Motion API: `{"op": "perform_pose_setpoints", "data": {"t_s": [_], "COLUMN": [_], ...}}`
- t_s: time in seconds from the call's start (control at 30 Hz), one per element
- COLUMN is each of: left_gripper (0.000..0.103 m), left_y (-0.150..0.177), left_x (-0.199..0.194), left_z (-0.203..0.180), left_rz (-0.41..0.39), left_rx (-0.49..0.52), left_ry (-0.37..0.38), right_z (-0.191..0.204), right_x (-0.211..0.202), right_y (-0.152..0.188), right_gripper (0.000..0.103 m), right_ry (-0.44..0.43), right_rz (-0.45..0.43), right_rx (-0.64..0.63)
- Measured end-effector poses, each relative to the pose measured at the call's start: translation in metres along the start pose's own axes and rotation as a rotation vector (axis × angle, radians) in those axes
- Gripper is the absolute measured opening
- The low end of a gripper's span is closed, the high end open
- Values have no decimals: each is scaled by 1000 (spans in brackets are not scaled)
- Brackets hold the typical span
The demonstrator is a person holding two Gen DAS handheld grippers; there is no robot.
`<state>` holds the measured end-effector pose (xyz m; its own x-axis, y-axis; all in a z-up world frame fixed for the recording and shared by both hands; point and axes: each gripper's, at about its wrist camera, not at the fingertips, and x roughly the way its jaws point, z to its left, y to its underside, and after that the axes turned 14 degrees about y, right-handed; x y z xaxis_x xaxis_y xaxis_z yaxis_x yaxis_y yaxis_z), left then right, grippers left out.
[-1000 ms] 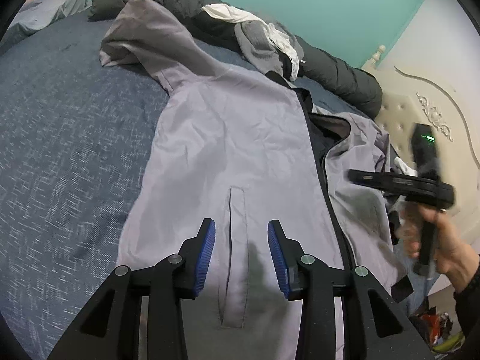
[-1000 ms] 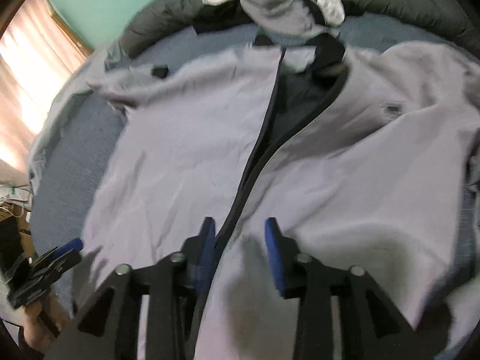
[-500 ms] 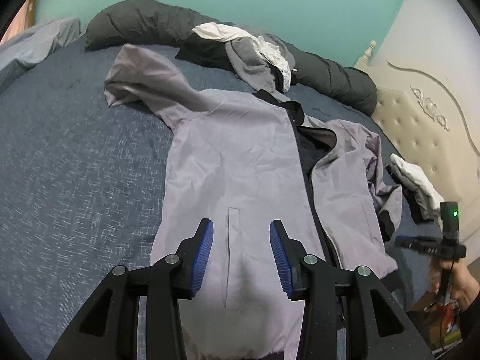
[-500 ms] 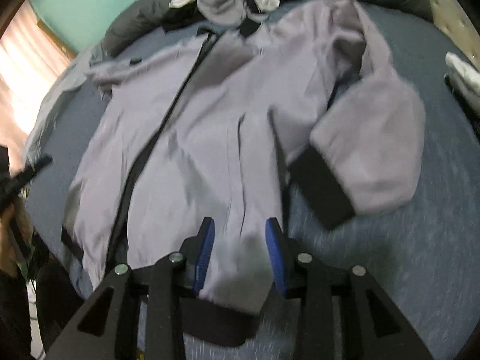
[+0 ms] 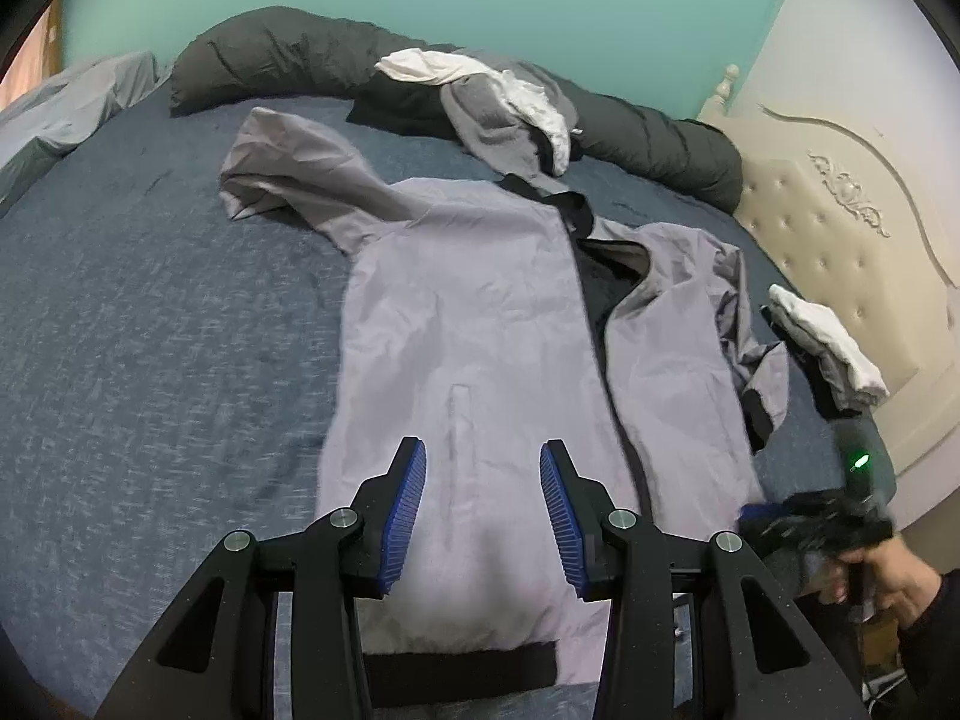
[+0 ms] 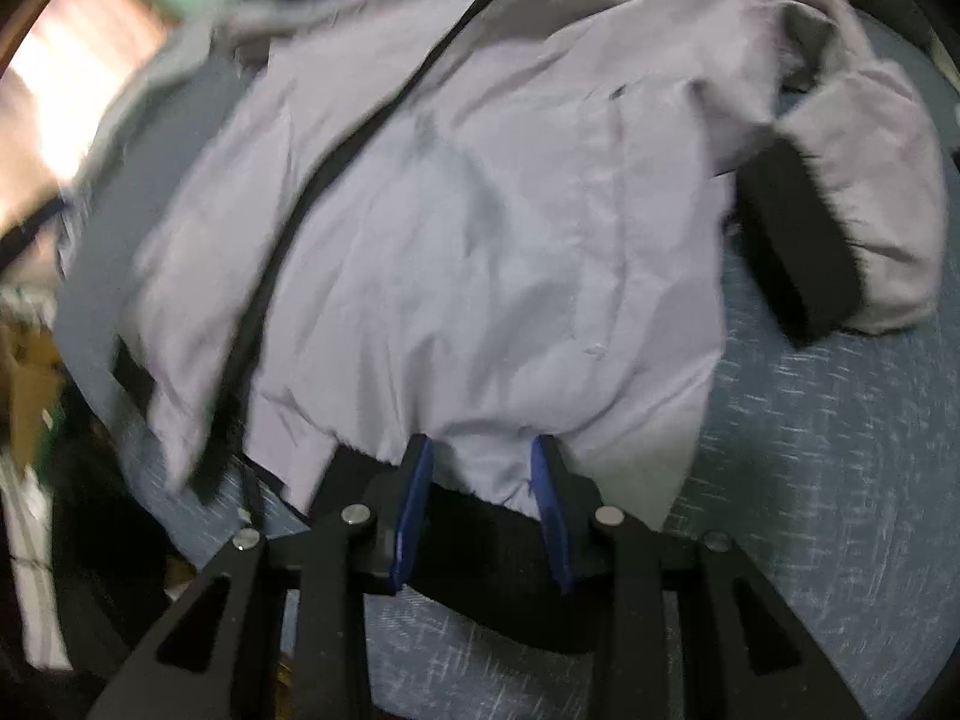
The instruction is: Fold clothes
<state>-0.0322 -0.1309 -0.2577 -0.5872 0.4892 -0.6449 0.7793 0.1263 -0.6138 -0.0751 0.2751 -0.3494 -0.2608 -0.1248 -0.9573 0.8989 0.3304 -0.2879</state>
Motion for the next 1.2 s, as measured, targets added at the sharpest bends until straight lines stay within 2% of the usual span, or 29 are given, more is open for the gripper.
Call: {"op": "perform_pose_setpoints", "data": {"t_s": [0.1,0.2,0.27,0.3,0.33,0.37,0.57,0.77,0.9,0.97,1.0,1.03,1.07,1.1,1.13,1.17,1.2], "left_gripper": [56,56,56,56,56,56,56,57,57,56,53,47,34,30,28,21,16], "left_y": [3,10,17,20,22,26,44,67,77,80,81,82,83,84,84,84,82], "left_x": [-1,7,12,15,16,18,30,45,50,51,51,52,52,52,51,49,46], "left_z": [14,34,48,54,58,63,84,96,98,98,97,95,94,92,88,85,83], "left_rz": [32,104,150,173,187,207,295,366,372,367,365,368,372,373,372,370,366], "left_rx": [-18,-42,-72,-86,-87,-91,-121,-163,-199,-204,-204,-201,-199,-194,-184,-175,-176], "left_ry": [-8,-17,-18,-19,-24,-24,-25,-7,43,45,45,52,58,58,52,47,55], "right_z": [-23,-46,-55,-59,-63,-64,-66,-62,-62,-60,-57,-54,-51,-46,-44,-48,-48], "right_x": [-15,-29,-24,-21,-17,-15,-6,3,8,10,10,11,11,11,8,5,2], "right_y": [3,6,13,17,21,24,31,29,27,28,28,27,27,27,28,33,34], "right_gripper": [35,35,36,37,45,50,52,53,53,53,53,47,40,38,28,18,16], "right_ry": [-1,-1,-5,-17,-27,-35,-86,-119,-138,-149,-149,-153,-153,-140,-117,-109,-111], "right_rz": [-29,-53,-27,-13,0,11,64,79,80,83,83,84,84,80,75,73,68], "right_rx": [73,145,176,187,197,201,206,216,230,230,221,208,194,177,158,151,156]}}
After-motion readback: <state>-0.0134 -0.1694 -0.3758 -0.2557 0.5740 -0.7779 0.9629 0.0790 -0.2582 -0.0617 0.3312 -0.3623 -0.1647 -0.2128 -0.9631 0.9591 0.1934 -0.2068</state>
